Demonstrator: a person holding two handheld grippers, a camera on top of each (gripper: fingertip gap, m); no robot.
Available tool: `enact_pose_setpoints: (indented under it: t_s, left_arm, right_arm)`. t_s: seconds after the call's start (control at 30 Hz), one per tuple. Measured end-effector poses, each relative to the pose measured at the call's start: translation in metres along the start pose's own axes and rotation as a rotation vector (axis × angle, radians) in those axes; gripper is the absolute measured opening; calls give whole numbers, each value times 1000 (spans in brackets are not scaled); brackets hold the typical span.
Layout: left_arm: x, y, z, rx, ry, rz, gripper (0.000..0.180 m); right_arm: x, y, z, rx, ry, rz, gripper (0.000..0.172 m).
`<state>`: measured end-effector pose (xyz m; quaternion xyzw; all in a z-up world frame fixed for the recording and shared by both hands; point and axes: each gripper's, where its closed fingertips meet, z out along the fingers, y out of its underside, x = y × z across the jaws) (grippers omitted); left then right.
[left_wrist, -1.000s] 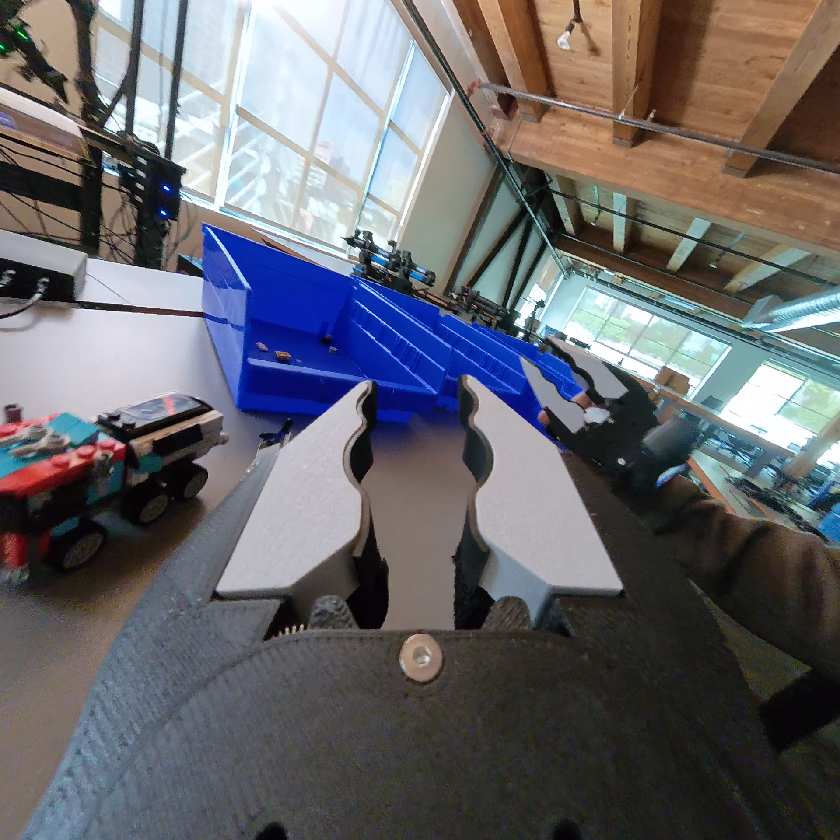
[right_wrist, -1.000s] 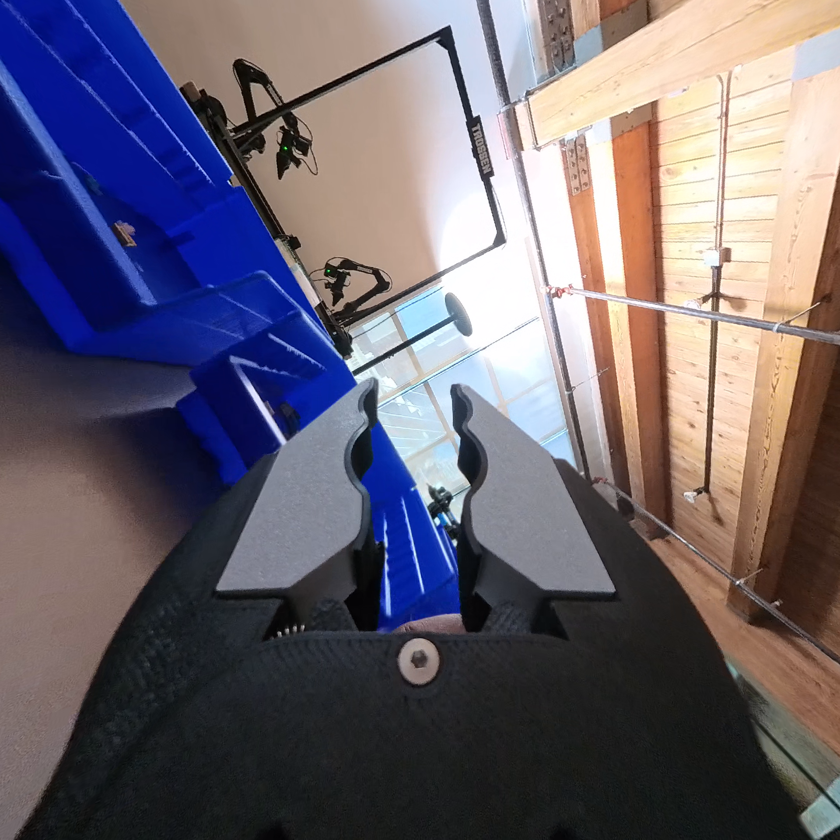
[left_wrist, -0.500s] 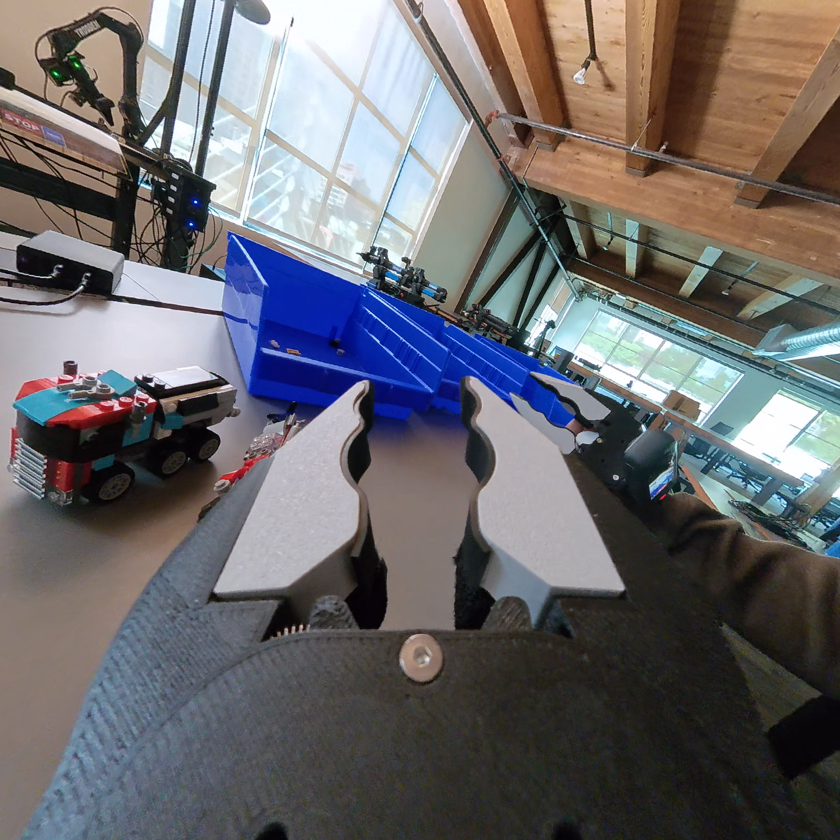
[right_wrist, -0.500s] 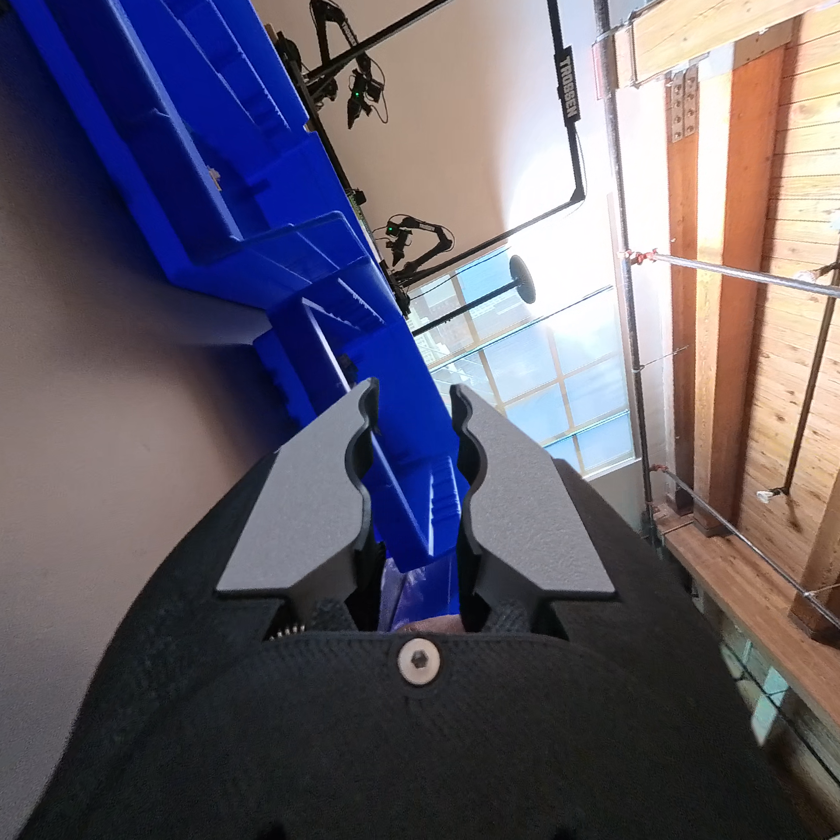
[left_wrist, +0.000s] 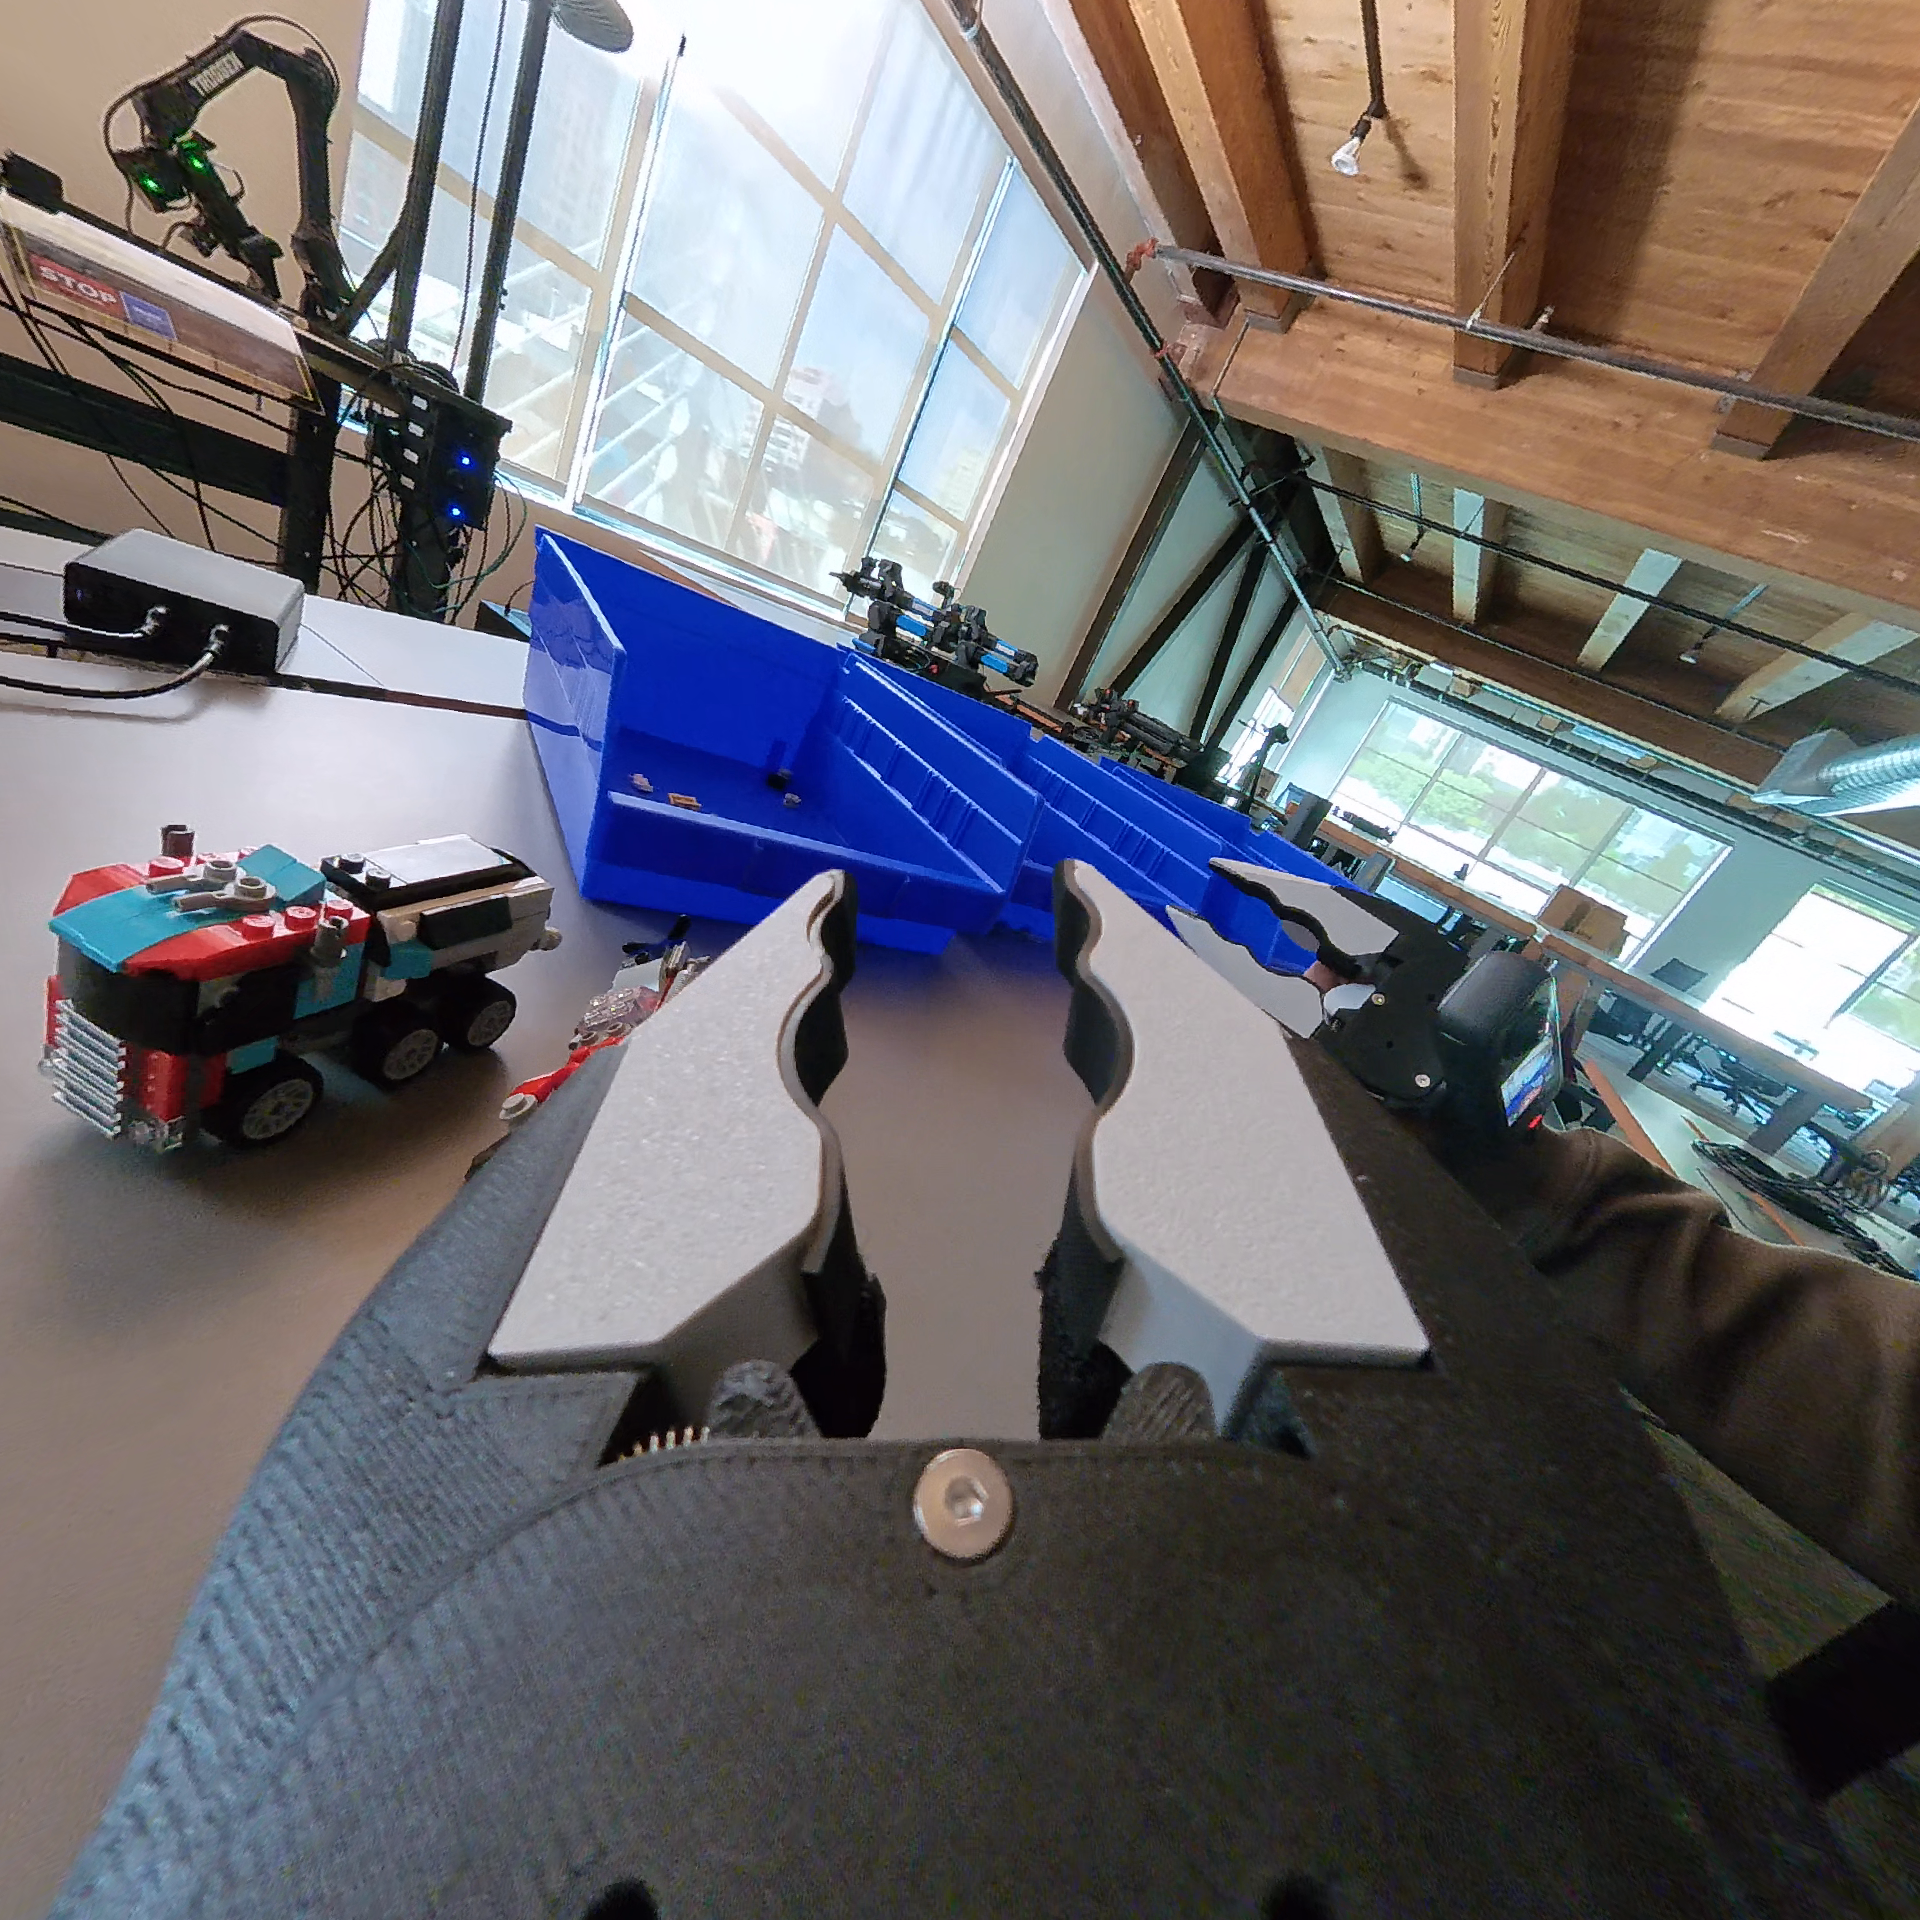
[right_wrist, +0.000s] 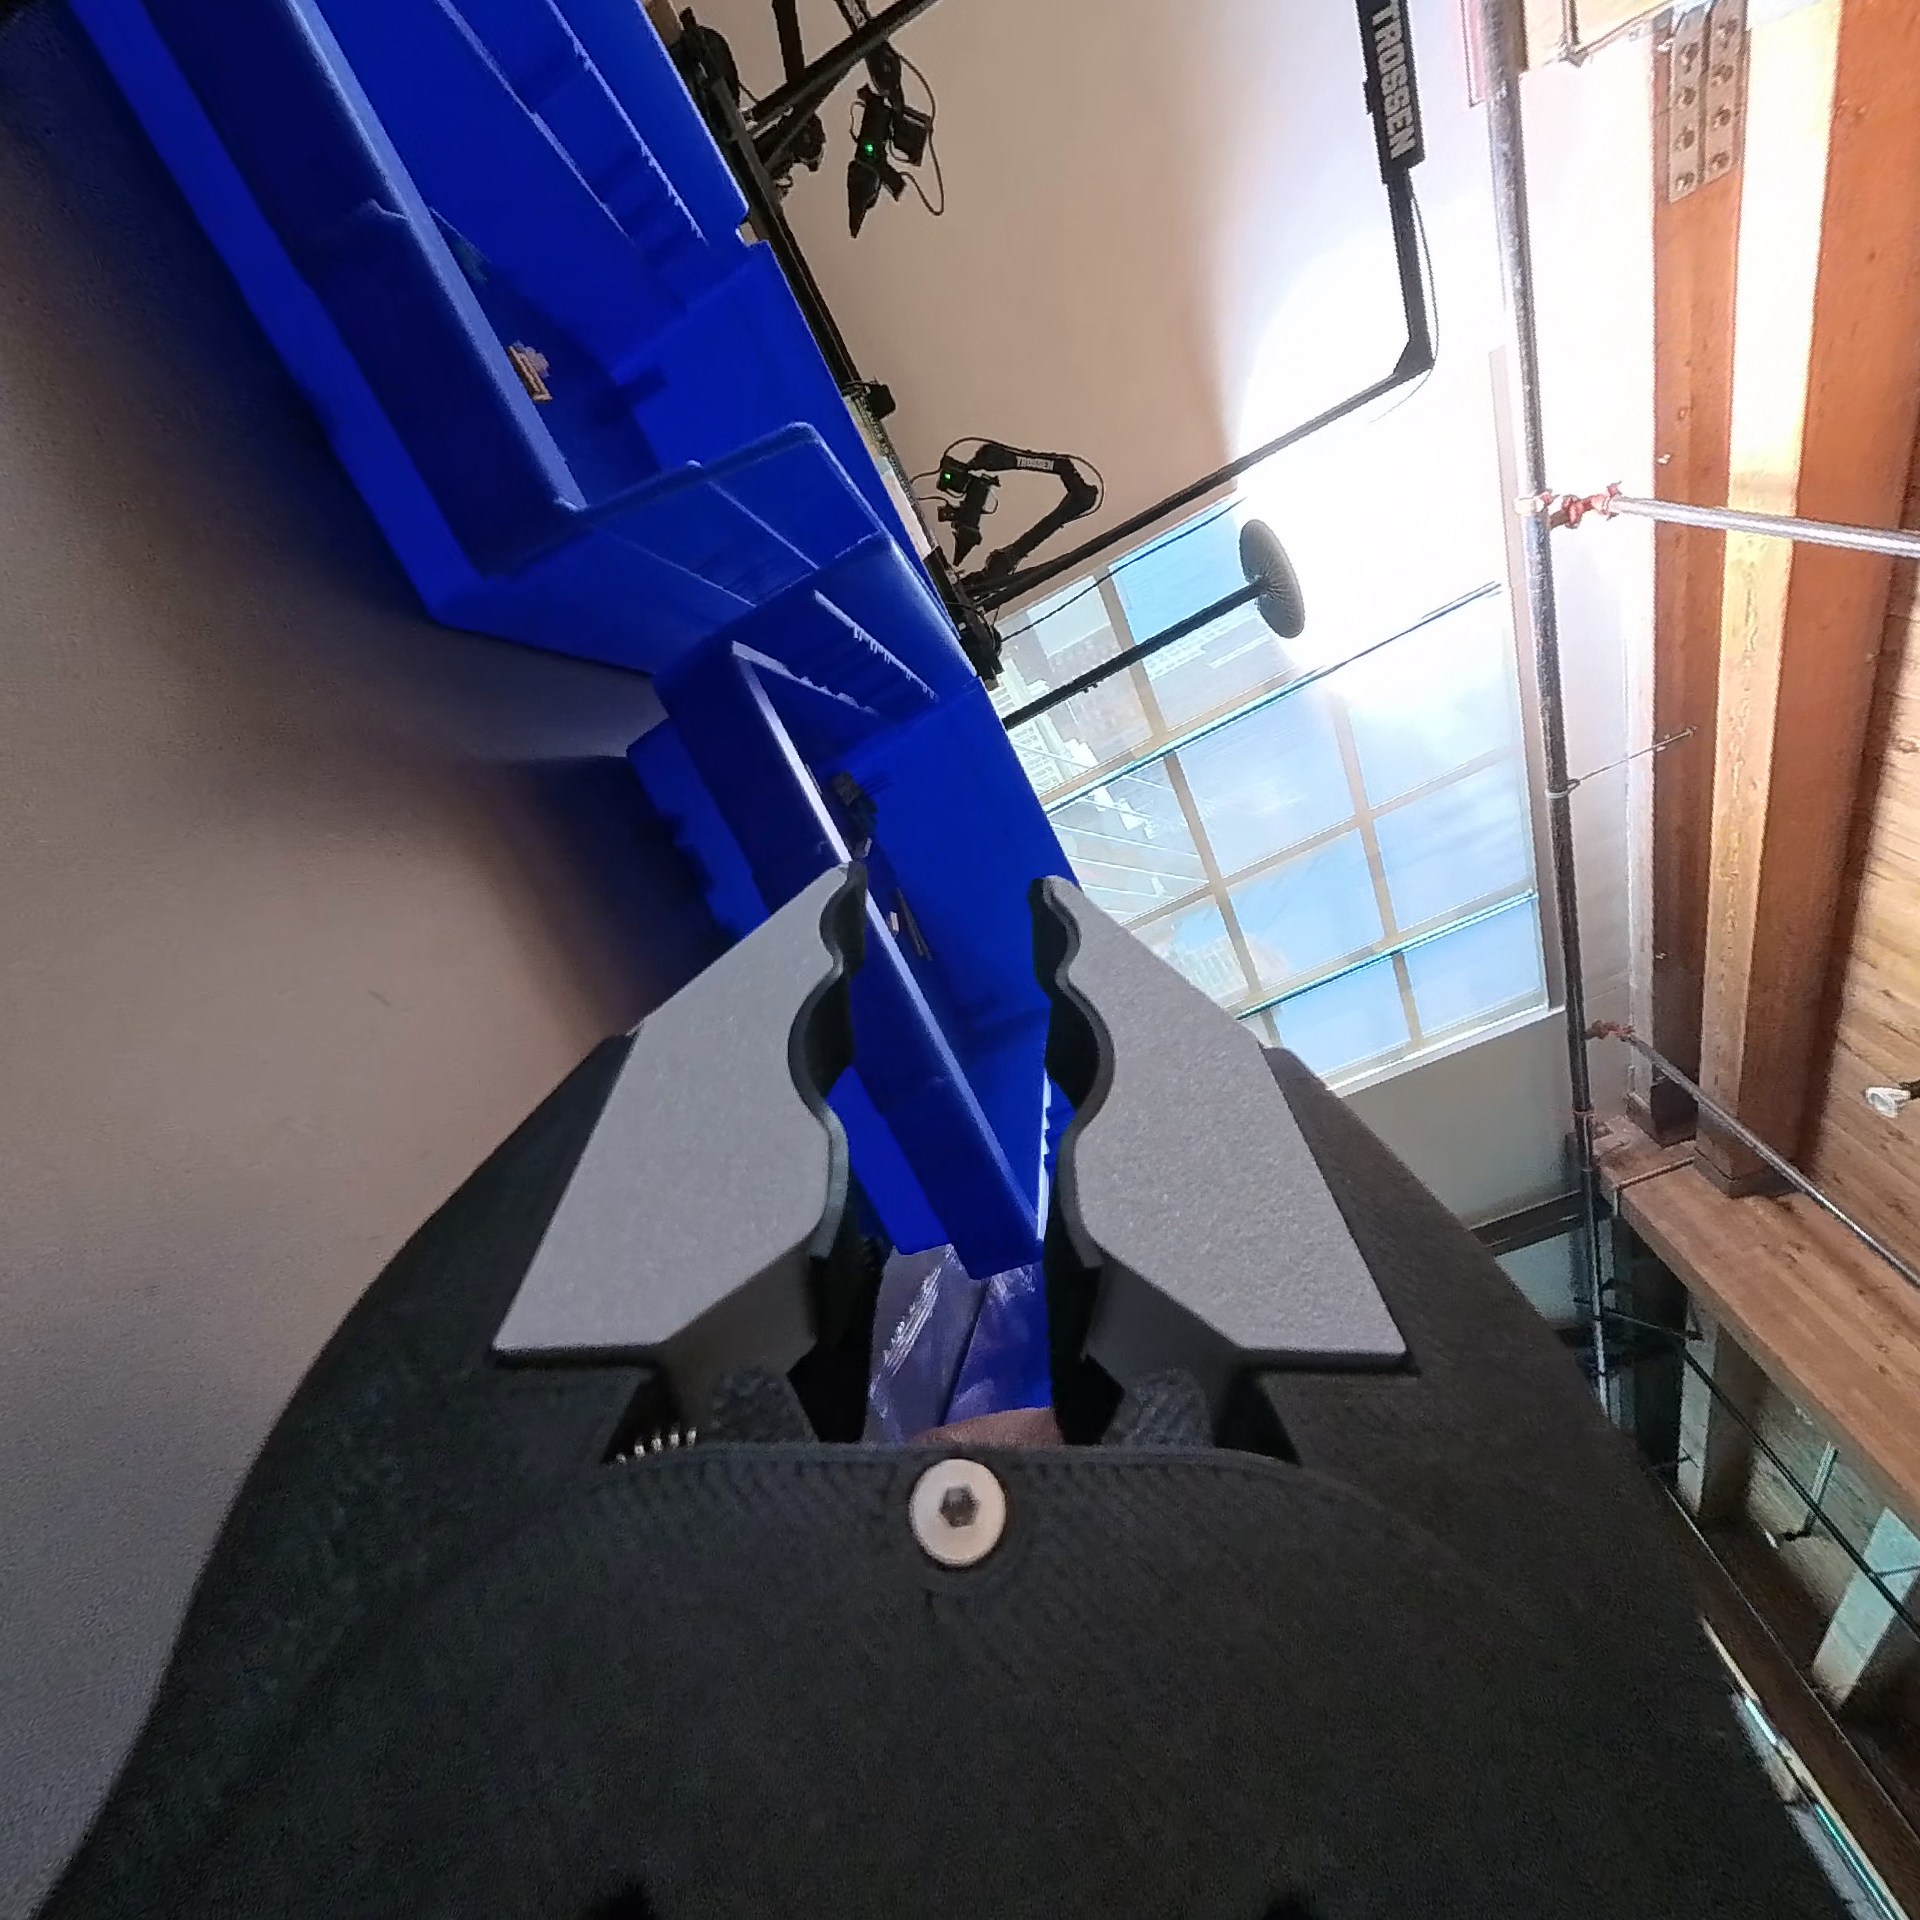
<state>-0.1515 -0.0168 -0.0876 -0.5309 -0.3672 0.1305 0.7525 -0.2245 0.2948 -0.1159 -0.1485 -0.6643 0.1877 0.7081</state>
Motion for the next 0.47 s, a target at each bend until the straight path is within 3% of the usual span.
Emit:
enact_pose_setpoints:
  t_s: [0.47]
  left_arm:
    - [-2, 7, 2, -42, -32, -4, 40]
  right_arm:
    - [-2, 3, 0, -13, -35, 58, 32]
